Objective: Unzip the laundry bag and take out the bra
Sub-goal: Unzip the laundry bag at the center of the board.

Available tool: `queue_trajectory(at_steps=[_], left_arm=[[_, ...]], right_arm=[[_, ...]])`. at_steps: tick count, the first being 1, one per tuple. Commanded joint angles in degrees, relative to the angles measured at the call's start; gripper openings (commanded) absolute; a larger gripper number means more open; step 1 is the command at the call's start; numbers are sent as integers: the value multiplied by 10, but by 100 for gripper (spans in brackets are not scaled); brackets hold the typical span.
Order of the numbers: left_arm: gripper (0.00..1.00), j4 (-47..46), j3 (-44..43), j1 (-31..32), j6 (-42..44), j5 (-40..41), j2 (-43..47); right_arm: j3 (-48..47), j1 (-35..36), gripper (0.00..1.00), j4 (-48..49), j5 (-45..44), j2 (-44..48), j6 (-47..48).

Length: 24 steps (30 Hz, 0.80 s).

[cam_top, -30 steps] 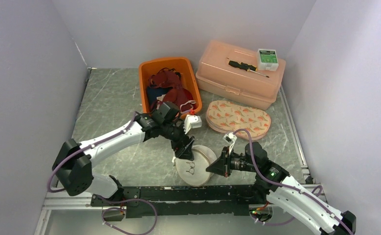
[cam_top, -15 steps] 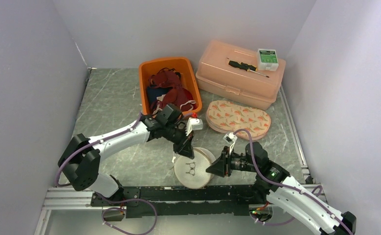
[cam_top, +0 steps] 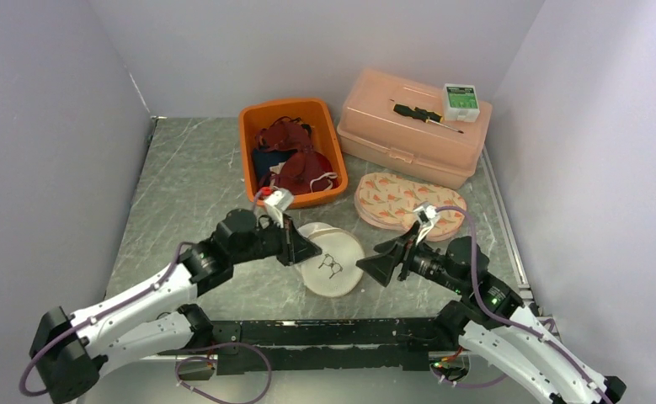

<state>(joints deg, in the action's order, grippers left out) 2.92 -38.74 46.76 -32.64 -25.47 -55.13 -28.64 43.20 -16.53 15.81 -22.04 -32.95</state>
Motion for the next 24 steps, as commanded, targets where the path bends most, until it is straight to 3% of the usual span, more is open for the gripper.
queue_trajectory(at_steps=[1,5,7,12,15,24], left_arm=[[3,-166,101,29,-272,261,86],[3,-273,198,102,-398,458,119],[3,-278,192,169,-395,558,107],[3,-341,203,261,-407,723,66],[3,-384,222,285,-414,777,54],[3,-321,252,298,-496,822,75]], right_arm=[[1,0,94,40,-82,25,-49],[51,0,91,97,-92,33,-104],[75,0,89,132,-93,28,-132],[121,0,84,184,-111,6,-189],[146,0,84,205,-122,-8,-227],[179,0,71,375,-62,-157,-303]])
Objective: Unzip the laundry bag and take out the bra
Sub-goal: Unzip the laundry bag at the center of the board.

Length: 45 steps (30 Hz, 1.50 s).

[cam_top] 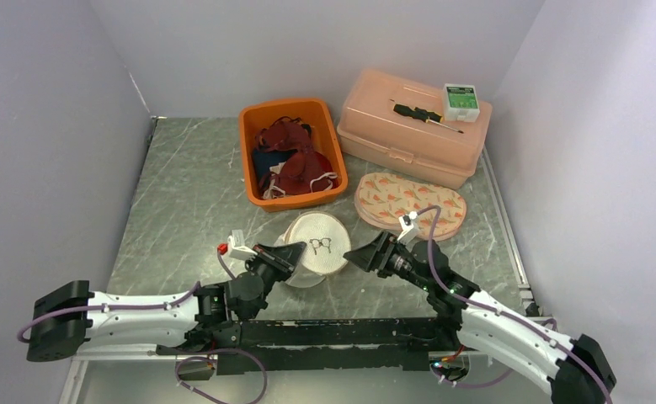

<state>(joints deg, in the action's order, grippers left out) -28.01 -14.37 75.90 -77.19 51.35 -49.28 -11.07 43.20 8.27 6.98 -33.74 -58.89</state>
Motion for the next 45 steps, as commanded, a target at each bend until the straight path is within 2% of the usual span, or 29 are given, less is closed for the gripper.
queue_trajectory(at_steps=[1,4,6,9,12,13,14,15,16,18,19,22,25,29,36,41,45], left_arm=[[3,-9,11,7,-55,53,17],[3,-6,19,8,-60,52,23],[3,2,23,9,-65,53,28],[3,42,22,10,-84,50,43],[3,106,14,11,-112,38,58],[7,138,8,11,-118,30,65],[11,172,-4,11,-120,22,71],[16,216,-18,11,-117,8,78],[26,256,-33,11,-111,-9,84],[54,379,-73,11,-117,-49,91],[65,420,-85,11,-123,-64,94],[81,476,-91,11,-128,-105,112],[88,418,-51,11,-110,-139,144],[90,226,35,10,-88,-169,151],[90,92,38,11,-86,-175,42],[88,14,52,10,-158,-152,-35],[85,-51,50,8,-183,-138,-105]], right_arm=[[2,-1,69,141,32,-56,-42],[-11,-1,65,176,51,-108,-40],[-15,-1,58,203,59,-138,-43],[-25,-1,39,230,66,-167,-42],[-49,-1,19,208,61,-163,-19],[-61,-1,11,190,59,-156,-6],[-73,0,2,162,54,-145,12],[-86,0,0,132,51,-134,32],[-95,0,0,105,49,-122,43],[-109,0,0,47,40,-95,60],[-110,0,0,25,40,-87,61],[-98,-1,0,-2,40,-71,51],[-79,-5,0,18,52,-79,19],[-44,-11,0,93,78,-109,-49],[-10,-15,0,113,60,-117,-102],[14,-15,0,113,34,-107,-134],[48,-16,0,129,23,-92,-167]])
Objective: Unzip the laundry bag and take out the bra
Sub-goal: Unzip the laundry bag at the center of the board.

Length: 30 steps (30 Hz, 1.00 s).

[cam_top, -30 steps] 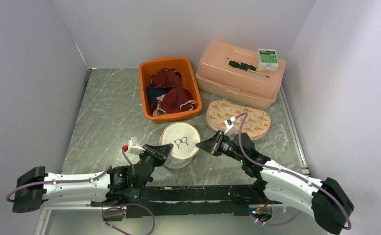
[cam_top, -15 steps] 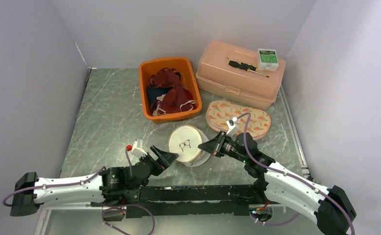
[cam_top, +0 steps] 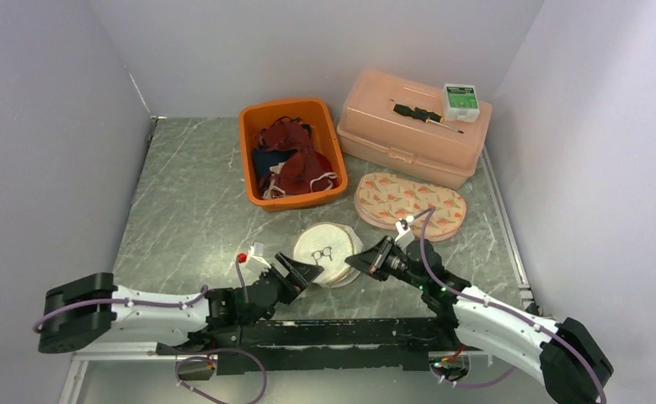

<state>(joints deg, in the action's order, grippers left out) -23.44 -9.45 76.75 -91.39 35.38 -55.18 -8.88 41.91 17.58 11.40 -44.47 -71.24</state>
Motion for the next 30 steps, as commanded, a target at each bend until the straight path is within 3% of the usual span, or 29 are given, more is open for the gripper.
queue_trajectory(at_steps=[1,7,10,15,20,22,24,26,30], left_arm=[[84,-98,-3,-2,-46,23,-66],[73,-92,-12,-16,-96,43,-119],[62,-36,-34,-39,-119,37,-120],[41,-41,-54,-58,-61,22,-108],[21,-23,-60,-63,-47,17,-93],[8,-26,-60,-67,-41,11,-89],[3,-14,-66,-69,-38,9,-79],[3,37,-87,-69,-43,12,-62],[3,301,-183,-68,-141,23,-34]], right_arm=[[29,-4,0,35,-22,18,-45],[27,-6,0,15,-24,28,-37],[27,-8,0,9,-22,27,-30],[20,-10,0,-27,-23,37,-7],[-27,-12,0,-112,-32,53,80],[-49,-12,30,-145,-35,50,117],[-80,-11,61,-191,-48,48,152],[-107,-12,69,-244,-67,52,197],[-153,-11,75,-305,-87,67,288]])
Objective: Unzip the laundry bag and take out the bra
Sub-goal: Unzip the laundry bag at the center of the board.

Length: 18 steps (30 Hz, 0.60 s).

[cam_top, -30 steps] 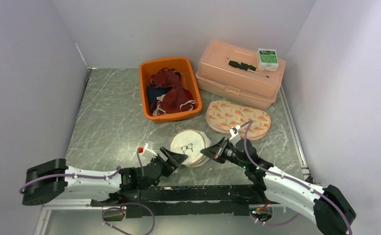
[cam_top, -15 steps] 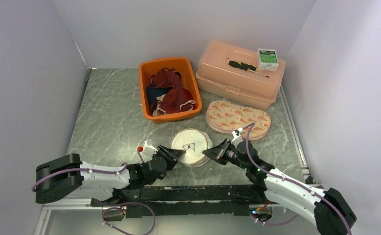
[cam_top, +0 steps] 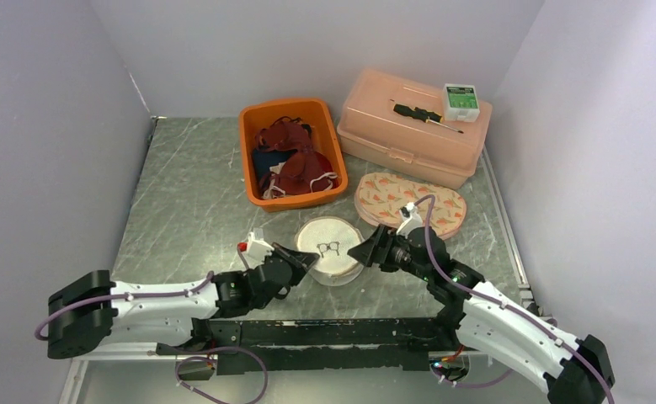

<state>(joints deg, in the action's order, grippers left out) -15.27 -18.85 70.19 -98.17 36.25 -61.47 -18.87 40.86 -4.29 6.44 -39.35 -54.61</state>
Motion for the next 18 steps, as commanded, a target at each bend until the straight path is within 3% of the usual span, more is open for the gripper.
queue_trajectory(at_steps=[1,4,9,14,18], left_arm=[[2,278,-116,-3,-96,16,29],[3,392,-171,-3,-140,24,24],[3,368,-167,-19,-137,23,27],[3,420,-211,-54,-135,-13,-5],[3,420,-213,-60,-145,-19,-17]], right_arm=[[-62,-1,76,-96,-39,18,138],[-64,-2,77,-108,-81,19,122],[-44,-18,79,-50,-4,32,146],[-19,-14,66,39,101,52,178],[-33,15,56,49,115,17,208]])
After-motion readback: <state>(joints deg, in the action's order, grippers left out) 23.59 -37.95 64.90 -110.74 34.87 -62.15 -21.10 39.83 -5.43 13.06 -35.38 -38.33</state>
